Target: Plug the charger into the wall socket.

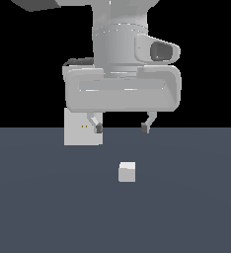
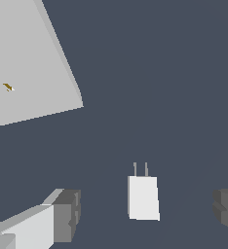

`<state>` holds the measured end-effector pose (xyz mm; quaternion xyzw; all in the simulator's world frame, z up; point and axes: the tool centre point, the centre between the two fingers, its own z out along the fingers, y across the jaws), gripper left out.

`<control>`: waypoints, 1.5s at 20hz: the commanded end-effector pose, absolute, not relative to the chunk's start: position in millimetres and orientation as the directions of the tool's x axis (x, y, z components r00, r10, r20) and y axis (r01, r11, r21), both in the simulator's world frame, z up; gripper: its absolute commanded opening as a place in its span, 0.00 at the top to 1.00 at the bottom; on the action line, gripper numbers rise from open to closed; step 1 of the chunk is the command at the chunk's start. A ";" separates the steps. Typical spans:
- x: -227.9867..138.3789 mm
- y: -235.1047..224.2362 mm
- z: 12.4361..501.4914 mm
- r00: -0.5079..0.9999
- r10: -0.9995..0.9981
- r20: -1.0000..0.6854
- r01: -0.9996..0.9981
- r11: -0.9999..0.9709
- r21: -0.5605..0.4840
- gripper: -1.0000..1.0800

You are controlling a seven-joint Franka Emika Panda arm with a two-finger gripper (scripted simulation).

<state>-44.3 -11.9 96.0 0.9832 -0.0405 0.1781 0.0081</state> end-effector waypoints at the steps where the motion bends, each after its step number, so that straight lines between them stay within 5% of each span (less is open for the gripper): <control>1: -46.8 -14.4 89.0 0.922 -0.083 0.378 -0.090 -0.996 0.002 0.04; 30: -51.9 -23.4 53.5 0.878 -0.106 0.466 -0.120 -0.993 0.000 0.04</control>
